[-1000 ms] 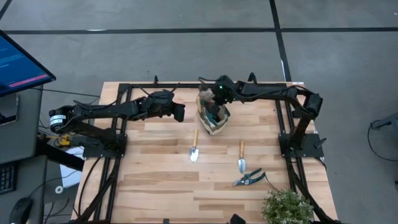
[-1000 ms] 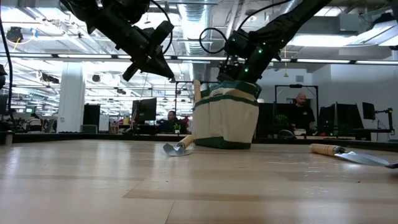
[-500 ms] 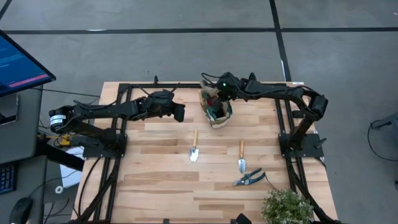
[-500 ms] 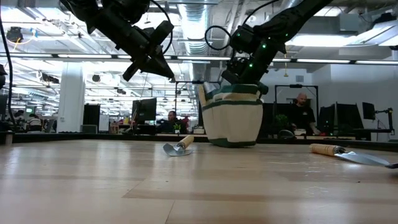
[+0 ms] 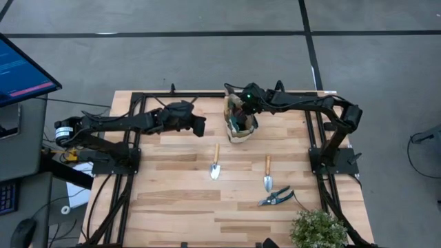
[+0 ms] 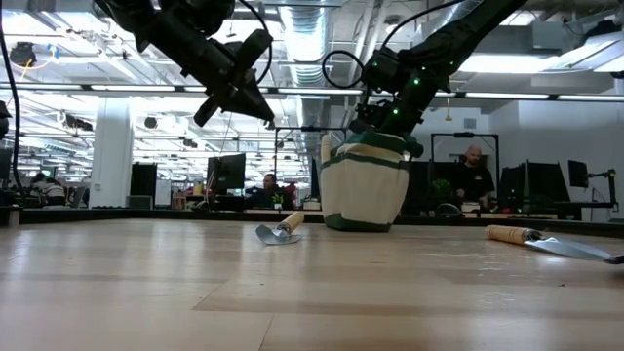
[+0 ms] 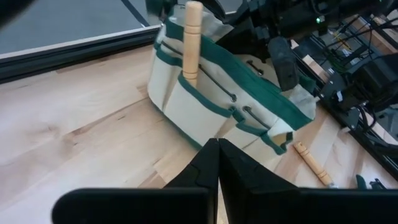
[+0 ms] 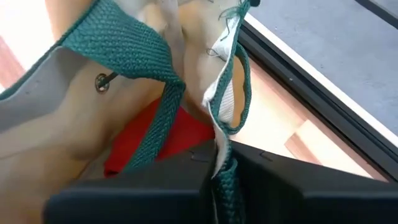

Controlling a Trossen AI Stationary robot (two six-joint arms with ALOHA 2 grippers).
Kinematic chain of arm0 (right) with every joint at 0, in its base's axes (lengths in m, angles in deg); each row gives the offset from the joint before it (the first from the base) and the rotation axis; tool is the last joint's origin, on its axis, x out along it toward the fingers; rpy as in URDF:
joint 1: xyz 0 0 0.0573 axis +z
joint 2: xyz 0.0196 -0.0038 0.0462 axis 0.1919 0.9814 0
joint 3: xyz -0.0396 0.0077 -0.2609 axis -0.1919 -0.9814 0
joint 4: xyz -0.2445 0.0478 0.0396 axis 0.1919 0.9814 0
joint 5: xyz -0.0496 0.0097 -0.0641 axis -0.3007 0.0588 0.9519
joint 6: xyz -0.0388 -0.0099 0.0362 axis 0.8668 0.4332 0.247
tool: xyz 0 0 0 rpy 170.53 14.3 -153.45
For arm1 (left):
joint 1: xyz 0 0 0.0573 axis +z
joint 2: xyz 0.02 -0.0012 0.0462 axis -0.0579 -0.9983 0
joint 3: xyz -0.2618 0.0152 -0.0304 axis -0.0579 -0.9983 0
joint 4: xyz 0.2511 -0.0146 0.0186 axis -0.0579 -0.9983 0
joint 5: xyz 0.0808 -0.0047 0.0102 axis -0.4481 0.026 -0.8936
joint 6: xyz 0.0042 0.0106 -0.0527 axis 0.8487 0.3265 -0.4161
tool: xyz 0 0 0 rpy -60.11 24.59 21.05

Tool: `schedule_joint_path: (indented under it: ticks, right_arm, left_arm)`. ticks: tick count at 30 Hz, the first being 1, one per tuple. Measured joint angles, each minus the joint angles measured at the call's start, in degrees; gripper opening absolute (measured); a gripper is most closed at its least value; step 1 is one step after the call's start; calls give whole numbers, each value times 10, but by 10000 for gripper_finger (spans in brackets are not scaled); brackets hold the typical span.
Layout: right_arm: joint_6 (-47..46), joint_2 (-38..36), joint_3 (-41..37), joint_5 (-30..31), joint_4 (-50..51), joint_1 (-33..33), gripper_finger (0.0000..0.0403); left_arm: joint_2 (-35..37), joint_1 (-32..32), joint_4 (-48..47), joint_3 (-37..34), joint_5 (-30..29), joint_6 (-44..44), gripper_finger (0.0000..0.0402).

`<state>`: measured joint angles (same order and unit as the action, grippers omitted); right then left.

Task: Pick & Place Garden tools in Gardening bag
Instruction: Adjust the gardening bag, then put the brown trowel into the gardening bag

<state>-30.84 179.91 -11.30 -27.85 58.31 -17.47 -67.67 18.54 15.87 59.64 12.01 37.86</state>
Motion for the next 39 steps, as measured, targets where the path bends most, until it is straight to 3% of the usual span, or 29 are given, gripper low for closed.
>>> schedule_joint_path:
  ticks: [13, 19, 24, 30, 33, 39]
  right_arm:
    - [4, -45, 8, -11, 21, 0, 161]
    - [-20, -124, 8, -11, 82, 0, 195]
    - [-135, -219, 9, -8, 250, 18, 196]
    - [-302, -259, 1, 23, 426, 114, 184]
    - [-398, -260, -20, 56, 443, 176, 184]
    - [-577, -260, -115, 48, 397, 282, 217]
  left_arm:
    - [0, -17, 0, 0, -1, -3, 4]
    - [0, -17, 0, 0, -7, -3, 5]
    - [0, -17, 0, 0, -9, -3, 5]
    - [0, -17, 0, 0, -9, -3, 4]
    - [0, -17, 0, 0, -9, -6, 5]
    - [0, -17, 0, 0, 5, -35, 8]
